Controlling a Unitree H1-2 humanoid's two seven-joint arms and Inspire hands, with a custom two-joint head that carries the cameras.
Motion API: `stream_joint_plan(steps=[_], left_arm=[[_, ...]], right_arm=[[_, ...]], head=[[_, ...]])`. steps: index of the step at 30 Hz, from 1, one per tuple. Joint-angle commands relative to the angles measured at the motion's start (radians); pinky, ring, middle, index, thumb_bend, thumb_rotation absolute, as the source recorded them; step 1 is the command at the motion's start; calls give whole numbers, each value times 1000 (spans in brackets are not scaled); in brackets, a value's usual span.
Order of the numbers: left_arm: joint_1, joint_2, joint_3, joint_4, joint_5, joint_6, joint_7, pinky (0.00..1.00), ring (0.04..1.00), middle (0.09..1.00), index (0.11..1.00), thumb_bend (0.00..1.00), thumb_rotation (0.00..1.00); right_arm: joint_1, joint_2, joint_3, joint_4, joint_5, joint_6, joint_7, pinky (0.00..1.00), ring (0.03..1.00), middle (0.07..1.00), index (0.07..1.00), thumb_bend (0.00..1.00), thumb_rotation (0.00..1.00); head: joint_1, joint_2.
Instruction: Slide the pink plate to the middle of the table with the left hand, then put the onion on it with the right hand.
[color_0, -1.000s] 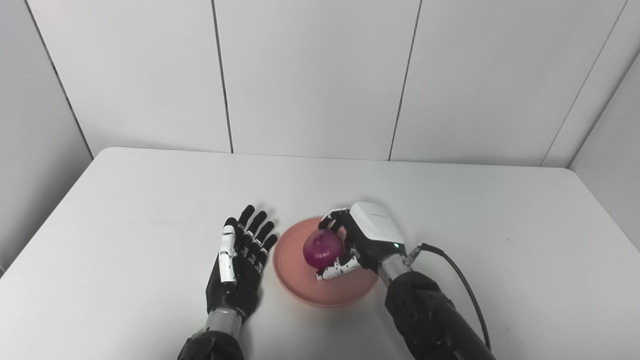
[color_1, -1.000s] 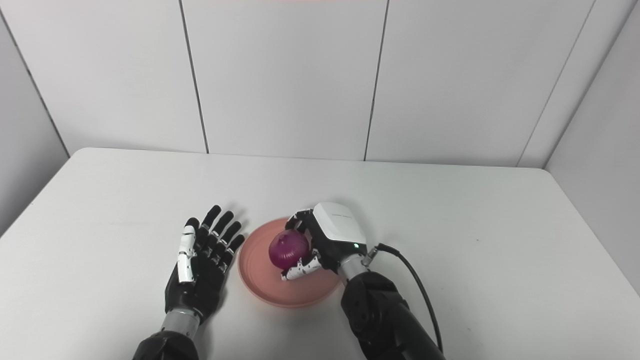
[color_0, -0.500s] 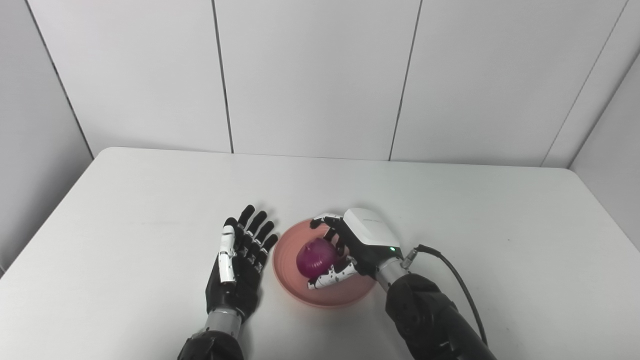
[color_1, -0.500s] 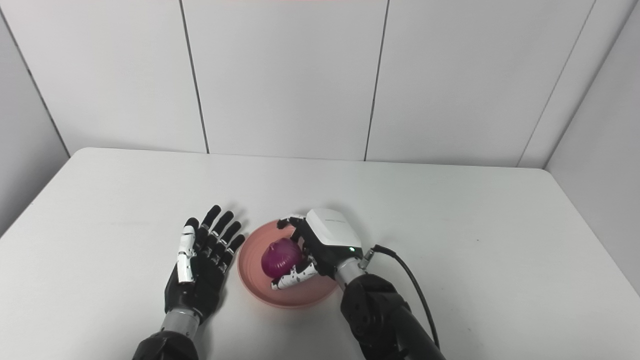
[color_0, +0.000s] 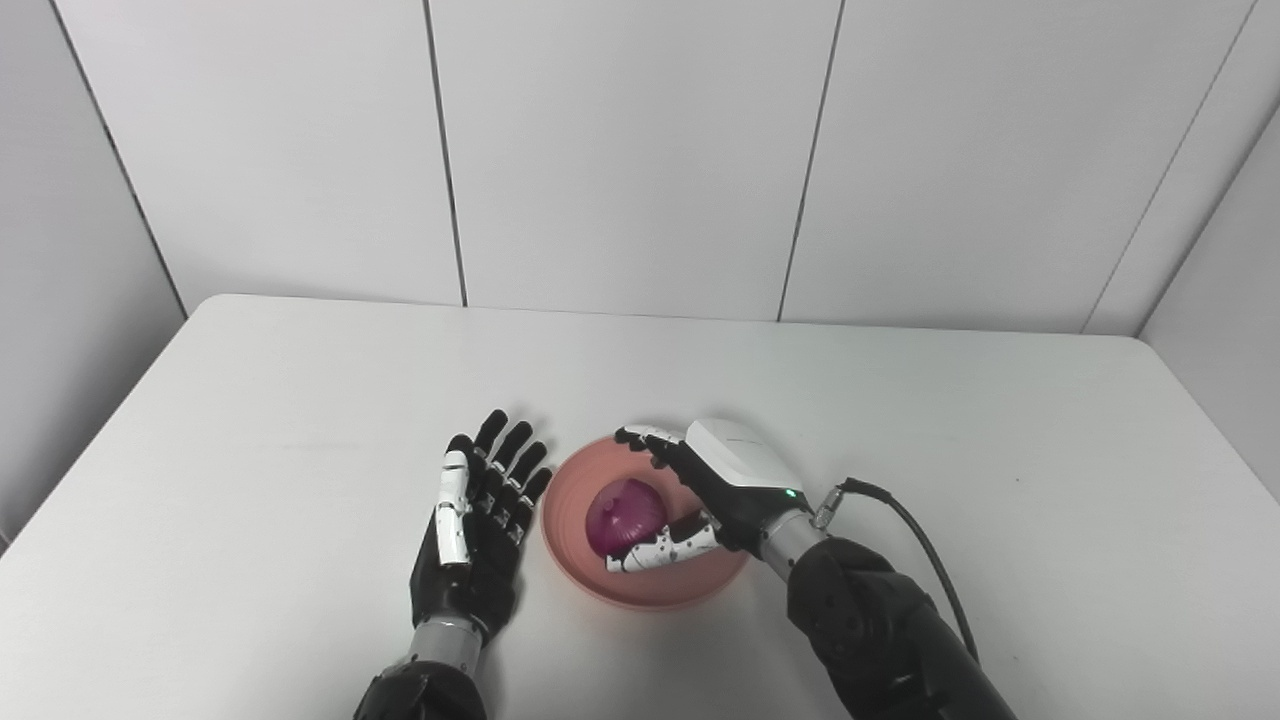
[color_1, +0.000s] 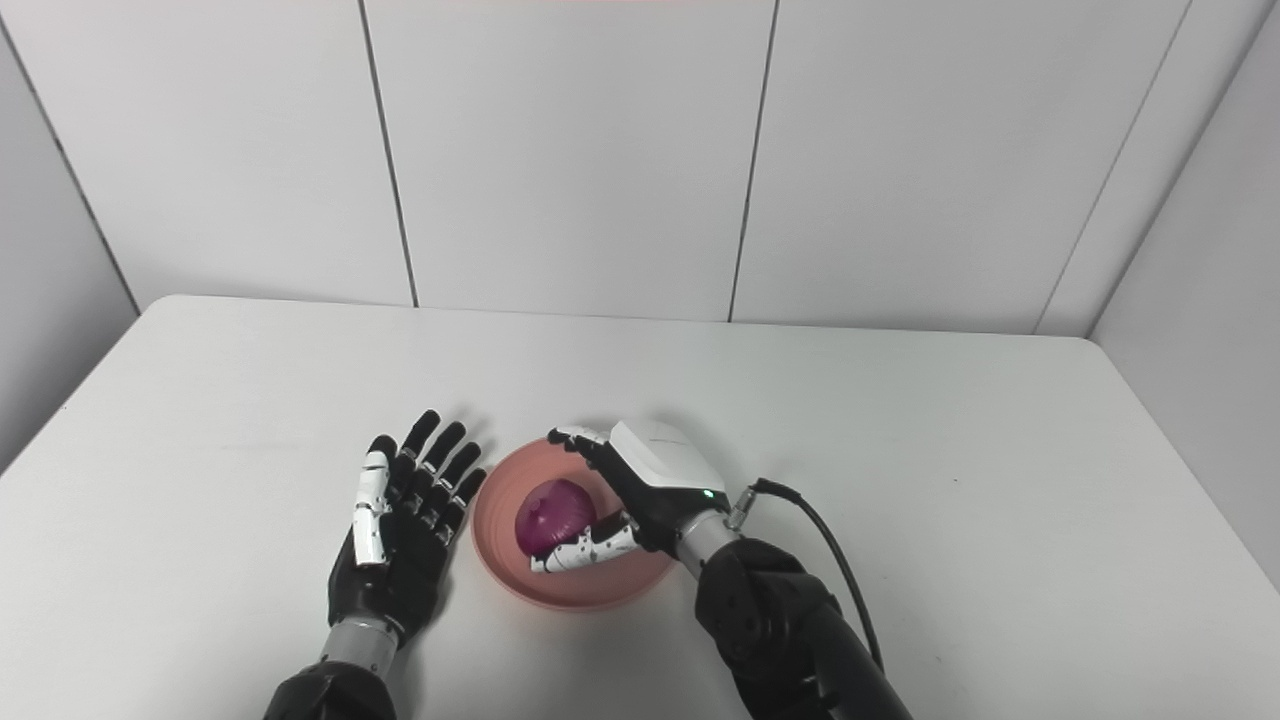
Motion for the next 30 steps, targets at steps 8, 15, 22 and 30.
stream_joint_plan(steps=[8, 15, 22, 30], left_arm=[[-9, -9, -4, 1, 8, -9, -7, 930, 920, 925, 911, 394, 1000], [-11, -11, 0, 1, 6, -7, -4, 920, 919, 919, 906, 396, 1000], [-13, -2, 6, 13, -4, -18, -22, 938, 926, 930, 917, 402, 1000], [-14, 5, 21, 15, -8, -16, -41, 938, 930, 935, 919, 388, 1000]], right_arm=[[-46, -14, -50, -117, 8, 13, 16, 761, 868, 905, 926, 1000, 518], [-41, -10, -137, -215, 72, 11, 7, 744, 837, 883, 907, 1000, 570], [7, 19, -248, -264, 146, 5, -76, 759, 836, 872, 906, 987, 631], [112, 53, -339, -264, 200, -25, -220, 764, 863, 899, 915, 820, 939]], head=[[-6, -1], [-13, -4], [-36, -13], [-50, -17]])
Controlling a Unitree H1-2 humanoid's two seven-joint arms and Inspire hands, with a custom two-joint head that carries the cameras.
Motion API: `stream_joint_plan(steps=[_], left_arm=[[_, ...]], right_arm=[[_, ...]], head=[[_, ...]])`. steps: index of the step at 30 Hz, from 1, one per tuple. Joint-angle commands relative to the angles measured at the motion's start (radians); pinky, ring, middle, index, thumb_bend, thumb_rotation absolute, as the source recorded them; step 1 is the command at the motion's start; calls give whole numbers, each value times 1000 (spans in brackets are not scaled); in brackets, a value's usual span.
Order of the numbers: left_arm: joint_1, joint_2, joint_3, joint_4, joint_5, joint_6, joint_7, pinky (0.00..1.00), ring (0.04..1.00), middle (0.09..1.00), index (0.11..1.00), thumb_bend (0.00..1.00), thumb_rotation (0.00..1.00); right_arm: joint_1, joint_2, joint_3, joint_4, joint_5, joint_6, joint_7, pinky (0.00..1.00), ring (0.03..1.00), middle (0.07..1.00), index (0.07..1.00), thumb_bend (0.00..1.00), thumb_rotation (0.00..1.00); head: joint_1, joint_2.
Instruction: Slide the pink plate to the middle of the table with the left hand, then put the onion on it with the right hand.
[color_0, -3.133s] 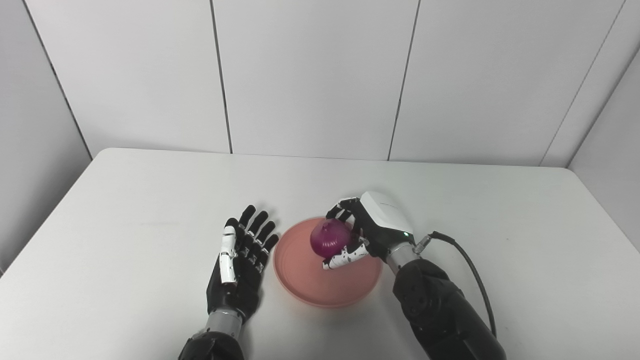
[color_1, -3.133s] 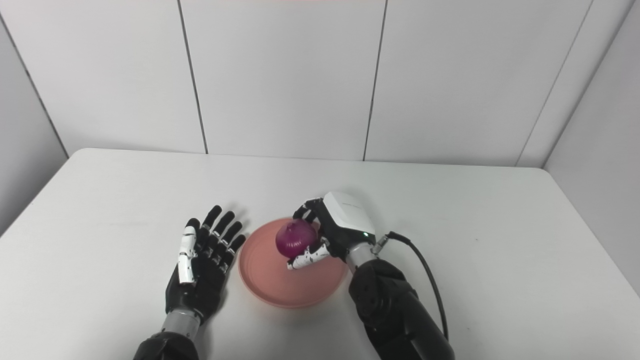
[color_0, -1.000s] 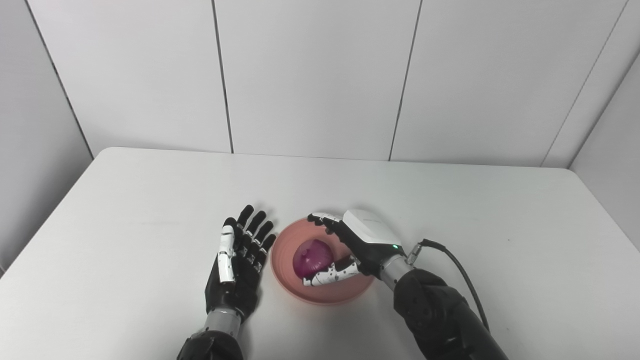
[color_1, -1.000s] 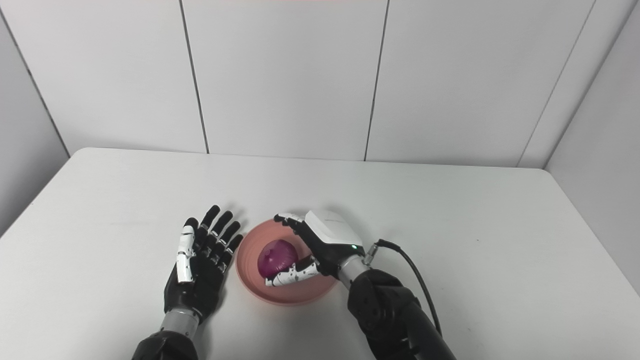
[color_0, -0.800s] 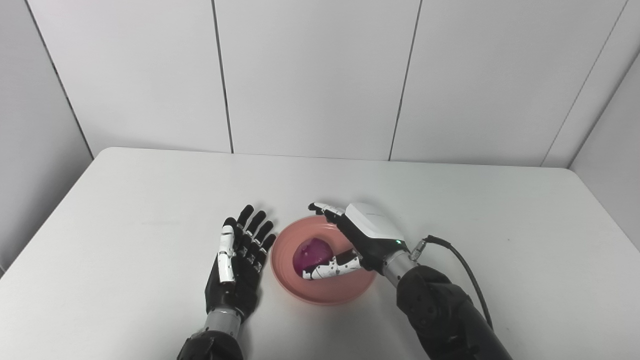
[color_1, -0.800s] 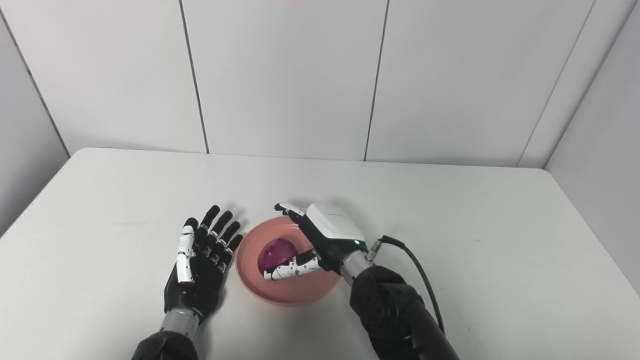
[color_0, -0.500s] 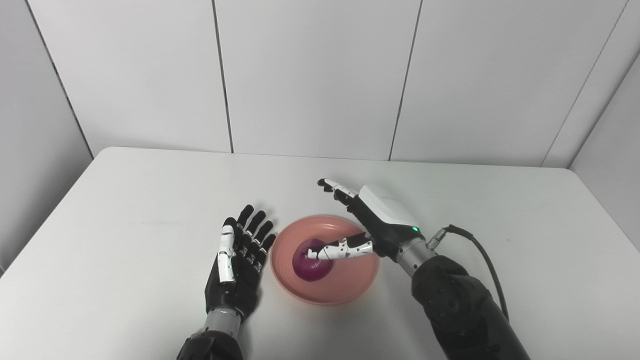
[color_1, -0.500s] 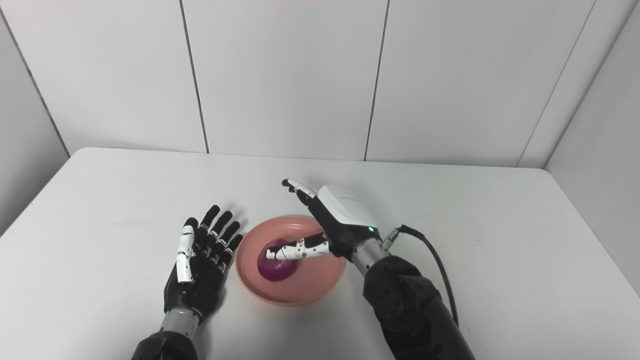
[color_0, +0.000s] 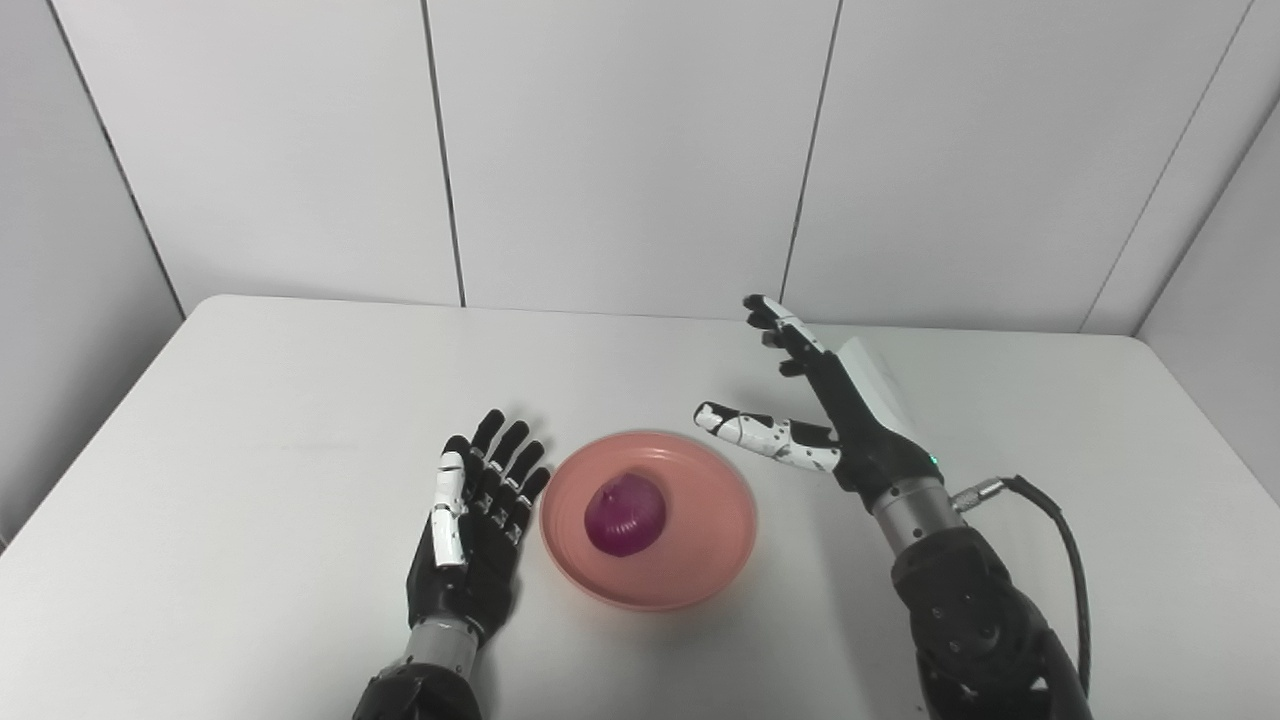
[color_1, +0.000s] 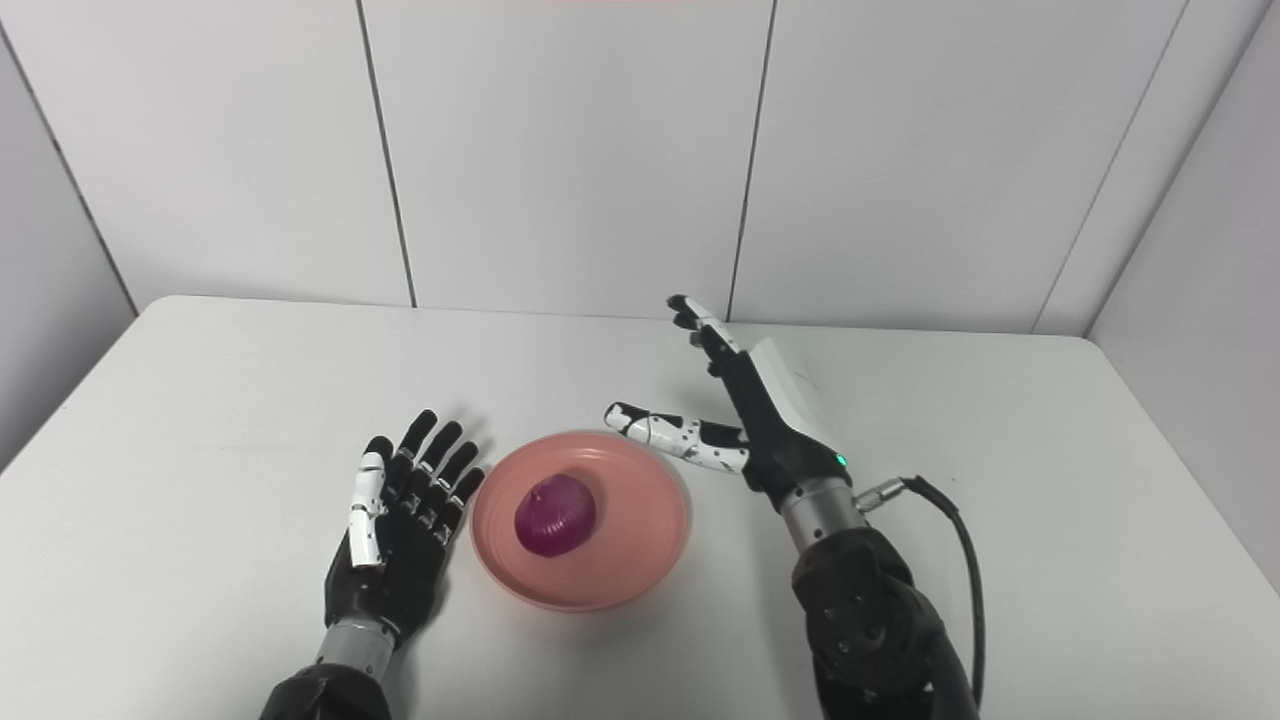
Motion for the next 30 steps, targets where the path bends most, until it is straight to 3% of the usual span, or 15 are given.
stream_joint_plan(steps=[1, 8, 21, 27, 30], left_arm=[[-14, 5, 3, 5, -5, -7, -8, 938, 930, 936, 920, 387, 1000], [-15, 6, 15, 2, -12, -2, -22, 947, 934, 938, 921, 404, 1000], [-14, 22, 24, 5, -7, -8, -37, 950, 938, 945, 931, 414, 1000], [-11, 26, 22, -1, -7, -9, -38, 952, 941, 947, 934, 413, 1000], [-10, 24, 22, -6, -5, -8, -35, 951, 939, 946, 934, 414, 1000]], right_arm=[[-6, 9, -23, -22, 19, -43, -57, 765, 864, 900, 915, 817, 948], [80, 51, -80, -3, 133, -87, -149, 797, 865, 907, 913, 701, 1000], [172, 105, -91, 51, 246, -151, -242, 848, 903, 925, 935, 658, 1000], [201, 146, -90, 48, 302, -120, -249, 893, 904, 927, 928, 480, 1000], [216, 165, -90, 48, 326, -116, -250, 911, 905, 926, 926, 438, 1000]], head=[[-1, -2], [-6, -3], [-20, 0], [-20, 5], [-20, 6]])
